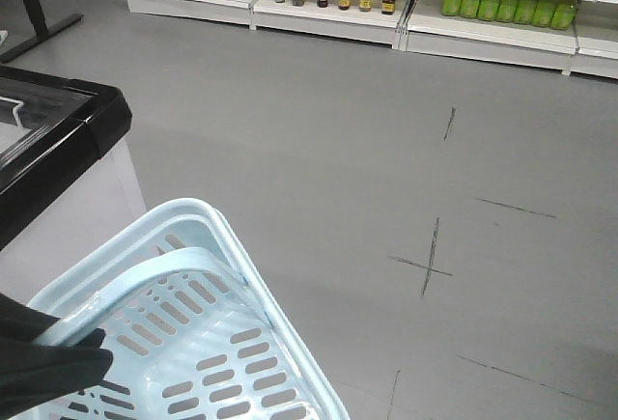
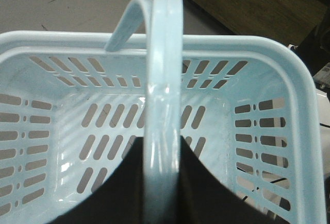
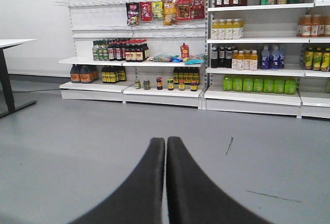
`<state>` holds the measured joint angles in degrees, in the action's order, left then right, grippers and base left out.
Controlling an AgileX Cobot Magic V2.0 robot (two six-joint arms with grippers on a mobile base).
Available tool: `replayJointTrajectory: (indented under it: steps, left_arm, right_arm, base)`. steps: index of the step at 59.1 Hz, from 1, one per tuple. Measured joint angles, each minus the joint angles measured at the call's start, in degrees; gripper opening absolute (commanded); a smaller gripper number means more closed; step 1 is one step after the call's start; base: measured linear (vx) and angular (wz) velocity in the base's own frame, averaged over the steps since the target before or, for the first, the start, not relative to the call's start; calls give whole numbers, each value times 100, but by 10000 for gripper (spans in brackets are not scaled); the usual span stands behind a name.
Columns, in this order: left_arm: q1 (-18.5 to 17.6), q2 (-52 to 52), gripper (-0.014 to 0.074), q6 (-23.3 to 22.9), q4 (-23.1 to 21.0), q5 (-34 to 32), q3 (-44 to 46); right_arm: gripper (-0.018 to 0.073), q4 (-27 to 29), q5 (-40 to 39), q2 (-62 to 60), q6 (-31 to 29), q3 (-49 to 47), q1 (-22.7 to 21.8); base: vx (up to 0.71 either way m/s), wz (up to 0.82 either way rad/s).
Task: Pick three apples into basket with both arms
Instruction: 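Drive the base along the aisle carrying the basket in the left gripper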
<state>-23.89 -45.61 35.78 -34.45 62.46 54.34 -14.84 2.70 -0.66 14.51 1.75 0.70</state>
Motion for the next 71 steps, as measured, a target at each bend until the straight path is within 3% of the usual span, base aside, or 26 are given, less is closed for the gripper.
replayJointTrajectory:
  steps: [71]
  left_arm:
    - [0,0,-6,0,0,0,0]
  right_arm:
    - [-5,0,0,0,0,0,0]
  base:
    - [20,-20]
